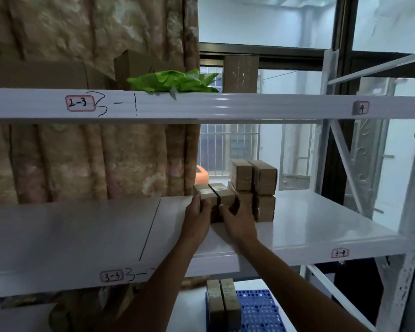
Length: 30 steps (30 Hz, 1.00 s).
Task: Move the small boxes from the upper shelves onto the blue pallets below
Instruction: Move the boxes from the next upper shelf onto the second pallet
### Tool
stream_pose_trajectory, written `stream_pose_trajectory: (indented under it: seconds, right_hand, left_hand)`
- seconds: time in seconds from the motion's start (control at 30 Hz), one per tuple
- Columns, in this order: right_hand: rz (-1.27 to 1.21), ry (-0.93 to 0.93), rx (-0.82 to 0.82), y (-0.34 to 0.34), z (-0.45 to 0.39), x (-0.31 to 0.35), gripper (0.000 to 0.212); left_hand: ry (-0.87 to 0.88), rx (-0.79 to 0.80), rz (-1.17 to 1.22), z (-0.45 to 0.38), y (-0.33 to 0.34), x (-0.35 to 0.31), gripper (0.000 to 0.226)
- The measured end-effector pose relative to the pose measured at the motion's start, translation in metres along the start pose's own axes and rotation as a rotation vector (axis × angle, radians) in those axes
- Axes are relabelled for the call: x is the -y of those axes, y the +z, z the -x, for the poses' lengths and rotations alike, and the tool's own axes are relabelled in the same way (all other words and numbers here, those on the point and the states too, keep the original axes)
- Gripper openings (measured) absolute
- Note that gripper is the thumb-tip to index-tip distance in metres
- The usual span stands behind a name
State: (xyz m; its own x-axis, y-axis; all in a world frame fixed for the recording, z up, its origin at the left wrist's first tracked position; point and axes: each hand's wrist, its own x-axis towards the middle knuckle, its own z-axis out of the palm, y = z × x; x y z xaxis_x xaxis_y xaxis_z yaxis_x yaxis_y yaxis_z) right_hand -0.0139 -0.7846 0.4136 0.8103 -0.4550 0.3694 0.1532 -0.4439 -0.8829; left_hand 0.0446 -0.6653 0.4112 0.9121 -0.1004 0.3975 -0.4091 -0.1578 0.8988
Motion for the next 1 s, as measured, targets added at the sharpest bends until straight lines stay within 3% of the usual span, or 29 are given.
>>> stream_pose_trajectory:
  seconds: [0.13, 0.23, 0.47, 0.7, 1.0]
  right_hand:
    - [0.014, 0.052, 0.033, 0.001, -0.002, 0.004, 0.077]
    - [0.019, 0.083, 0.06, 0.005, -0.006, 0.005, 0.075]
    - [-0.099, 0.075, 0.025, 0.007, -0.009, -0.004, 0.05]
    - [-0.131, 0.083, -0.006, 0.007, -0.009, -0.004, 0.041]
    - [-0.214, 0.095, 0.057, -0.014, 0.012, 0.005, 0.035]
  left_hand:
    - [-0.06, 0.063, 0.007, 0.003, 0.0, -0.001, 0.041]
    - [-0.11, 0.042, -0.018, 0.001, 0.001, 0.001, 0.056]
    - [-0.156, -0.066, -0.038, -0.003, 0.001, 0.007, 0.057]
    - [-0.129, -0.19, -0.054, -0.001, -0.003, 0.006, 0.035]
    - [-0.08, -0.156, -0.085, 0.024, -0.012, -0.009, 0.033]
